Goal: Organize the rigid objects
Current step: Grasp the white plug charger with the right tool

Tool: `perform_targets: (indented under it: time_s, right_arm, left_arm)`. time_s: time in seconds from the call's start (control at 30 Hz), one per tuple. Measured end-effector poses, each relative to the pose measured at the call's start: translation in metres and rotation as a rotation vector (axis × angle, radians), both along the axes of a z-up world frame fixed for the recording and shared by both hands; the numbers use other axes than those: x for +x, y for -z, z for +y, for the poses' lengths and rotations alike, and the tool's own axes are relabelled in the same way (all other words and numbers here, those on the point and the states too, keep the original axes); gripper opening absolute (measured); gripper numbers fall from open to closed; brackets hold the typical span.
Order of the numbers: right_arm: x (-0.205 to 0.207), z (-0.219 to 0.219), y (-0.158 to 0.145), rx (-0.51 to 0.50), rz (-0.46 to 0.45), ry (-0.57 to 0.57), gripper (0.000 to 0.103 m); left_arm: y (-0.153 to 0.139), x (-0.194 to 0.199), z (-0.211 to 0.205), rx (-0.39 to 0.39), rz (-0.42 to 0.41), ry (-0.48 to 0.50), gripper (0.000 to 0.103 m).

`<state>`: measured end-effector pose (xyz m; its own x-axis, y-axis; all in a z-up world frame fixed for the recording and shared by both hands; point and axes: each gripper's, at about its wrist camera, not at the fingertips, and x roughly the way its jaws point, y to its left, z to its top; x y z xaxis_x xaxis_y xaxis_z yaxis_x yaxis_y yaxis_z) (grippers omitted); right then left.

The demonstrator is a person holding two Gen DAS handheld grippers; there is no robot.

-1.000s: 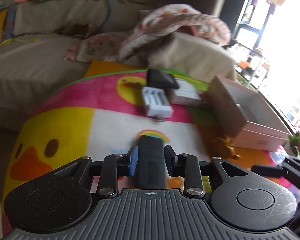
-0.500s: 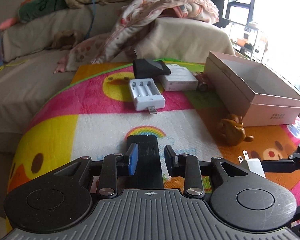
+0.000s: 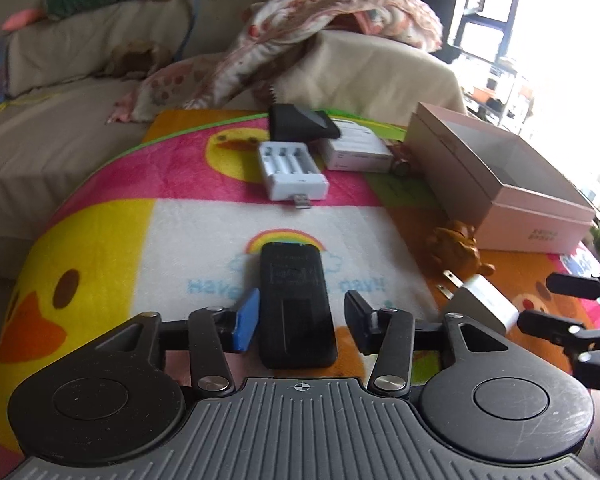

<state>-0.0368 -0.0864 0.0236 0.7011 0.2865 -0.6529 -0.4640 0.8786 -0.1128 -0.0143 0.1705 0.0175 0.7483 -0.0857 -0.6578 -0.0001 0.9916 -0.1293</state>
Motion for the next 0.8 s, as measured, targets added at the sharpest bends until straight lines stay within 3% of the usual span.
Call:
perform_targets:
  time_s: [0.13,0.33,0.4,0.53,0.7,0.8]
  right_arm:
    - [-0.010,-0.006,-0.013,0.130,0.016,-0.077,0.073]
    - [-0.017,0.034,-0.001,-0.053,-0.075,-0.178,0.075]
    - [-0.007,0.038,0.000,-0.089,-0.089,-0.115,0.075]
    - [0.007,0.036,0.007,-0.258,-0.203,0.093,0.075]
    - [0.009,0.018,-0.004,-0.013,-0.020,0.021,0.077]
    - [0.010,0.034,-0.001,-0.021,-0.019,-0.045,0.077]
  left_arm:
    - [0.001,0.004,-0.008,0.000,-0.002,0.048,0.060]
    - [0.002,0.005,-0.015,0.026,0.004,0.061,0.056]
    - [0.001,0.004,-0.016,0.035,0.006,0.046,0.050]
    - [0.003,0.002,-0.016,0.036,-0.005,0.014,0.049]
    - [0.005,-0.001,-0.021,0.067,-0.025,0.011,0.049]
    - [0.006,-0.003,-0.017,0.041,-0.038,0.005,0.049]
